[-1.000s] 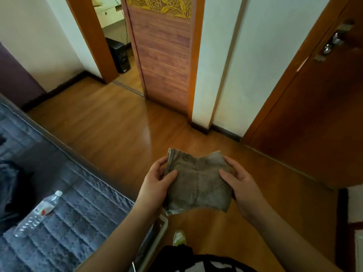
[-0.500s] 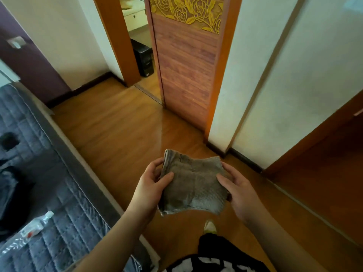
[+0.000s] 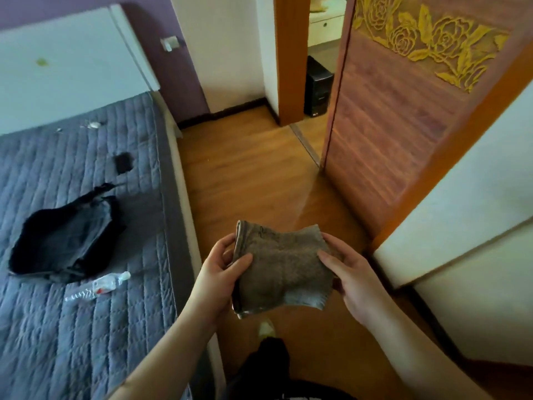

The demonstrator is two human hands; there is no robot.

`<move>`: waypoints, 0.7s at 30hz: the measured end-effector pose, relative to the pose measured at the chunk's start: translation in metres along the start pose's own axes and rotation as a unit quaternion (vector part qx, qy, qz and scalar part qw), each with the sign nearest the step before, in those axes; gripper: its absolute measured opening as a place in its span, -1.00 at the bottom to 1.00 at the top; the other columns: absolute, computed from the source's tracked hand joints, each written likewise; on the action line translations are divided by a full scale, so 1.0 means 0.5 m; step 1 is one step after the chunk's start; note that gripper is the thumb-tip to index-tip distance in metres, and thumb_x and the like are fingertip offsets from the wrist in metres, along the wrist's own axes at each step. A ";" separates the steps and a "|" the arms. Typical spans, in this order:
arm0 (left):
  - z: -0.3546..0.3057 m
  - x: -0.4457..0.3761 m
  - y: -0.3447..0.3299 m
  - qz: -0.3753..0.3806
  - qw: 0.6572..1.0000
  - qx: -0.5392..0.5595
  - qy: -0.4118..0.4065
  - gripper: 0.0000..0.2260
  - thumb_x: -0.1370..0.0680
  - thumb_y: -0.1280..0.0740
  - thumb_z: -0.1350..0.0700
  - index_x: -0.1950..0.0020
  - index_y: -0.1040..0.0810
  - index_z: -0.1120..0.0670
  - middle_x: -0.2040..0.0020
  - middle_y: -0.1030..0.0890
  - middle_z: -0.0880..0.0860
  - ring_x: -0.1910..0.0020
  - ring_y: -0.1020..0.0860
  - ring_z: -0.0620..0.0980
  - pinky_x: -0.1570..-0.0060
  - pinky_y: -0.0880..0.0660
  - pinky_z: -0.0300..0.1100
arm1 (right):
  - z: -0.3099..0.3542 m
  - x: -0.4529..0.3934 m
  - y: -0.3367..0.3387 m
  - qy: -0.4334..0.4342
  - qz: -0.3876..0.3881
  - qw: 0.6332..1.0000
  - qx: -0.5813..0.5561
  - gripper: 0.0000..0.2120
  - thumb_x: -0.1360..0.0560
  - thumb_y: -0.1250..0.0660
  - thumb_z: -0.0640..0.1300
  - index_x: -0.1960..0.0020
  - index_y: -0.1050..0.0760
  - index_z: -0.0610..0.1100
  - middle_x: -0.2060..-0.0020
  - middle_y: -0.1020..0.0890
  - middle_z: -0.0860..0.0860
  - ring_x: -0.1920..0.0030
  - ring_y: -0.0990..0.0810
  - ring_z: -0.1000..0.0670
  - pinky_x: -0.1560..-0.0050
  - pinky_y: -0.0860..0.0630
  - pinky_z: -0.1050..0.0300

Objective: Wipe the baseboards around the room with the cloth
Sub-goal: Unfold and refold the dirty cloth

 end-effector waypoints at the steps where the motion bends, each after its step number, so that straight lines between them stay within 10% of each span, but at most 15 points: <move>1: -0.010 -0.018 0.012 -0.012 1.000 0.006 -0.002 -0.51 -0.36 -0.45 0.12 -0.28 -0.50 -0.04 -0.06 -0.70 0.00 -0.05 -0.69 0.05 0.11 -0.66 -0.08 | 0.011 -0.033 -0.014 0.000 0.014 1.000 0.009 -0.57 -0.35 -0.48 0.06 -0.21 -0.59 0.22 -0.08 -0.69 0.18 -0.05 -0.68 0.12 0.15 -0.64 0.21; 21: -0.261 -0.634 0.124 -0.051 0.997 -0.039 -0.046 -0.51 -0.51 -0.45 0.24 -0.23 -0.47 -0.30 -0.16 -0.65 -0.18 -0.11 -0.66 -0.07 0.00 -0.64 -0.03 | 0.281 -0.667 -0.191 0.038 0.035 0.995 0.088 -0.57 -0.37 -0.47 -0.04 -0.22 -0.54 0.17 0.12 -0.65 0.44 0.07 -0.60 0.42 0.21 -0.51 0.48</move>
Point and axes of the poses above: each hand's wrist, its own x-axis away from the middle knuckle, its own y-axis out of the back of the hand, z = x × y, the point moved 2 cm from there along -x, towards the middle knuckle
